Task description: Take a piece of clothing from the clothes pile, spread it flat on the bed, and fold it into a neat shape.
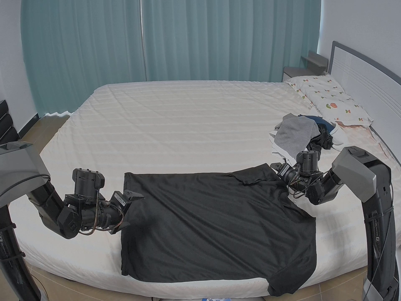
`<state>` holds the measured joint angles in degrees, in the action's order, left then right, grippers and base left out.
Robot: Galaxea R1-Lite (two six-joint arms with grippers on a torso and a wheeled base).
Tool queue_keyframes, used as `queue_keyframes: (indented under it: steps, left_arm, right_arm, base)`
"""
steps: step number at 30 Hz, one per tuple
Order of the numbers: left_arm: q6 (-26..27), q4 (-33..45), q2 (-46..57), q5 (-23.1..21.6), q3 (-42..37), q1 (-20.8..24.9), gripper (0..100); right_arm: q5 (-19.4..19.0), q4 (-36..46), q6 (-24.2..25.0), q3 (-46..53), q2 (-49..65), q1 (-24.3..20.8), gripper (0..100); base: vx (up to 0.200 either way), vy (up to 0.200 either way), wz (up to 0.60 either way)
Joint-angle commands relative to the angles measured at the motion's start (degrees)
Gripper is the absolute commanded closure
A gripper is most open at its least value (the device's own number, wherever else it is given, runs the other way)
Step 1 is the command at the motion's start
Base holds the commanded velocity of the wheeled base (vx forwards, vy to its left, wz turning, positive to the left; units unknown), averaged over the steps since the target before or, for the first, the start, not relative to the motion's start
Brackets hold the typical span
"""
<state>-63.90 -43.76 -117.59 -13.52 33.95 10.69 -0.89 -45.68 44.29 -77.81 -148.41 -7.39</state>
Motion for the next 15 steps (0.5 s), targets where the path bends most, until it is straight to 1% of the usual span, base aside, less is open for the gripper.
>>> queue_keyframes:
  steps: [1,3,4,5,6,8,13,15]
  left_arm:
    - [0.1,-0.2,-0.8,0.2,0.2,-0.1,0]
    - [0.1,-0.5,-0.8,0.2,0.2,-0.1,0]
    - [0.1,-0.6,-0.8,0.2,0.2,-0.1,0]
    - [0.0,-0.6,-0.8,0.2,0.1,-0.1,0]
    - [0.0,-0.6,-0.8,0.2,0.1,-0.1,0]
    - [0.0,-0.6,-0.8,0.2,0.2,-0.2,0]
    - [0.0,-0.7,-0.8,0.2,0.1,-0.2,0]
    - [0.0,-0.7,-0.8,0.2,0.1,-0.2,0]
  right_arm:
    - [-0.3,0.1,0.0,0.2,-1.5,0.4,0]
    - [-0.8,0.1,-0.1,0.7,-1.4,0.4,0]
    - [-2.0,0.1,-0.3,2.1,-1.1,0.5,0]
    - [-3.2,0.1,-1.0,3.1,-0.8,1.0,100]
    - [-4.0,0.1,-1.7,4.0,-0.3,1.2,100]
    - [-4.6,0.1,-2.6,5.0,0.3,1.5,100]
    - [-4.6,-0.1,-5.0,8.5,2.1,3.3,100]
    - [-4.6,-0.1,-5.0,8.5,2.1,3.3,100]
  base:
    - [0.0,0.0,0.0]
    - [0.0,0.0,0.0]
    - [0.0,0.0,0.0]
    - [0.0,0.0,0.0]
    - [0.0,0.0,0.0]
    - [0.0,0.0,0.0]
    - [0.0,0.0,0.0]
    - [0.0,0.0,0.0]
